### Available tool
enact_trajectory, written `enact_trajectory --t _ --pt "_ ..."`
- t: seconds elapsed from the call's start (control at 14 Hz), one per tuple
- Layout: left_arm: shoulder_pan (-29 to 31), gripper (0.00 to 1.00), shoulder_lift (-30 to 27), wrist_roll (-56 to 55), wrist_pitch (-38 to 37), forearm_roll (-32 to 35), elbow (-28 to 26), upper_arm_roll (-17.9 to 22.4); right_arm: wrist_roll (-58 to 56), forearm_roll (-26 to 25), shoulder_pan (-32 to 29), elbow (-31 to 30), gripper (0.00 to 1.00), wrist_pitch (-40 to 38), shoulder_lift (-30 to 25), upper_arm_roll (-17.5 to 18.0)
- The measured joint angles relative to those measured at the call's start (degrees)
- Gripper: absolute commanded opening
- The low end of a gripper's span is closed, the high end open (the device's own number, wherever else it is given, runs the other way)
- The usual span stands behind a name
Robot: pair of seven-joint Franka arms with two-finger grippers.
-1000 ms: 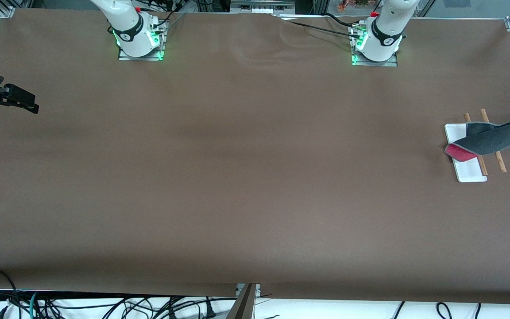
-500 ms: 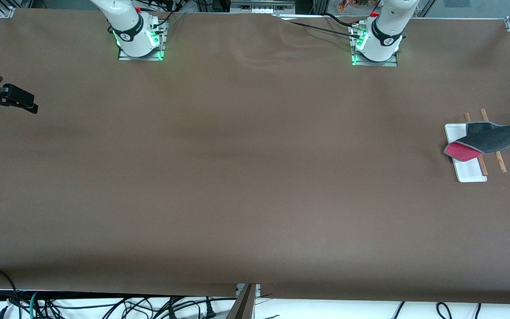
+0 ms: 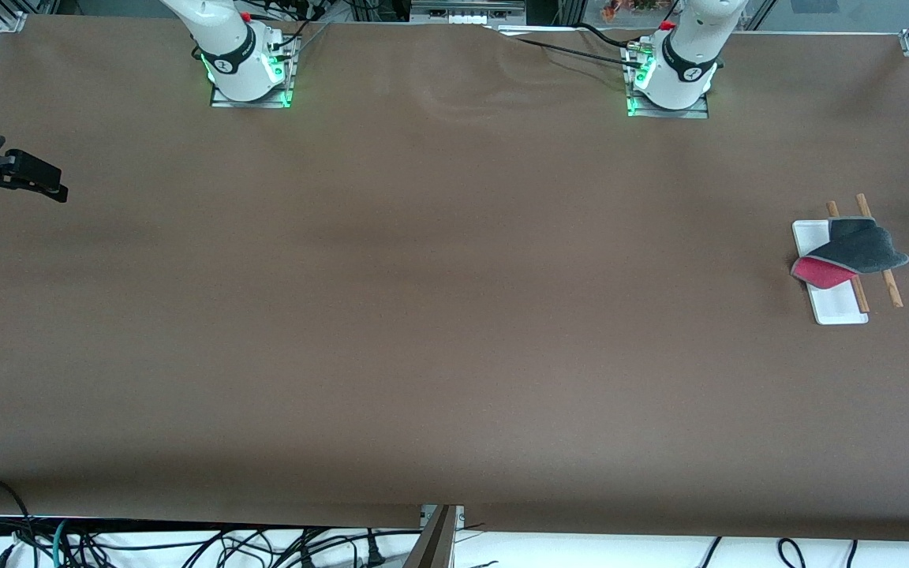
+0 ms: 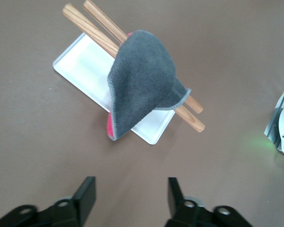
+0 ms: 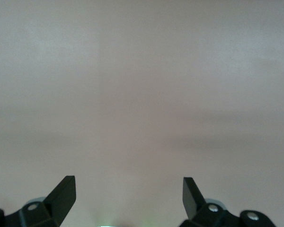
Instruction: Pass towel and hang on rack
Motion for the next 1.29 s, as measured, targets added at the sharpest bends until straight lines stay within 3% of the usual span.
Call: enact_trajectory --t 0.43,0.71,1.29 --pt "-4.80 1.00 -0.54 -4.10 2.45 0.00 5.18 -0.47 -0.04 0.00 0.00 0.00 1.00 0.06 0.22 -0.02" --pt "-9.20 1.00 -4.85 -24.02 -3.26 0.00 6.00 -1.26 -0.09 0.00 0.00 0.00 1.00 0.06 0.22 -0.03" --pt "-24.23 1.00 -13.76 -58.04 -12.82 0.15 5.76 -1.97 -0.20 0.01 0.00 0.00 1.00 0.08 0.24 -0.04"
